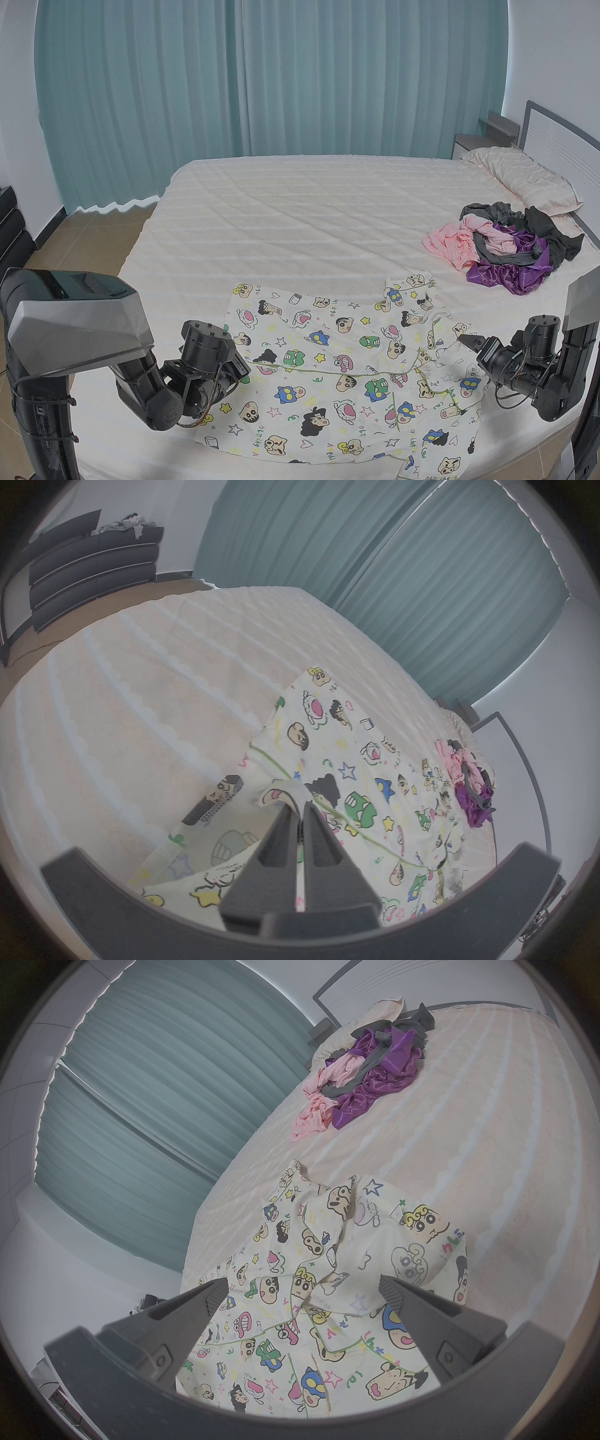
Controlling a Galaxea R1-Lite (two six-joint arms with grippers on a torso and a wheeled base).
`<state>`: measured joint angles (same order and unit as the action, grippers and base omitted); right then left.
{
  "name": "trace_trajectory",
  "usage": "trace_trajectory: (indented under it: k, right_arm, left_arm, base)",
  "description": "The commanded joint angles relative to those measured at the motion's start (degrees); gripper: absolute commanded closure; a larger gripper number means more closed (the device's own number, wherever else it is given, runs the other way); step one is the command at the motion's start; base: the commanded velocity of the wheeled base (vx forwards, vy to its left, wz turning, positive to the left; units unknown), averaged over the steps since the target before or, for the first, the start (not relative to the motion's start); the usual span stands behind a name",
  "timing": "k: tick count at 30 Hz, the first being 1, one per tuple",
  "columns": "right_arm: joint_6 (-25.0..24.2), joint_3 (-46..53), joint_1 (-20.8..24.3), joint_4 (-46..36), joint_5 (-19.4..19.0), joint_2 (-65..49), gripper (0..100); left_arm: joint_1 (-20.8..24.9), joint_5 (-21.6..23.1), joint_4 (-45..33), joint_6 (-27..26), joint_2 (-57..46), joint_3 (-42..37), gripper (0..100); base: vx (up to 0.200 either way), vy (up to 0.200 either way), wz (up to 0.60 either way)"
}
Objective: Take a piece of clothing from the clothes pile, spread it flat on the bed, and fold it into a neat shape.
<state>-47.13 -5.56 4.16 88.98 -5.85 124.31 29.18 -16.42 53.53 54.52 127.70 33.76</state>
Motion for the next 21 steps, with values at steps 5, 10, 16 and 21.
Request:
trace_trajectory:
  k: [5, 10, 16, 21]
  right_arm:
    - [0.0, 0.3, 0.1, 0.8, 0.1, 0.0, 0]
    - [0.0, 0.4, 0.1, 0.8, 0.1, 0.0, 0]
    - [0.2, 0.5, 0.1, 0.8, 0.1, 0.1, 0]
    - [0.3, 0.5, 0.1, 0.8, 0.2, 0.1, 0]
  left_arm:
    - [-1.4, -0.1, 0.3, 0.0, 2.7, 0.3, 100]
    - [-2.1, -0.2, 0.3, 0.0, 4.0, 0.6, 100]
    - [-3.8, -0.4, 1.3, 0.0, 4.1, 1.1, 100]
    - [-4.8, -0.4, 1.6, 0.0, 4.2, 1.1, 0]
  base:
    - [0.0, 0.0, 0.0]
    - [0.0, 0.0, 0.0]
    - [0.0, 0.0, 0.0]
    - [0.0, 0.0, 0.0]
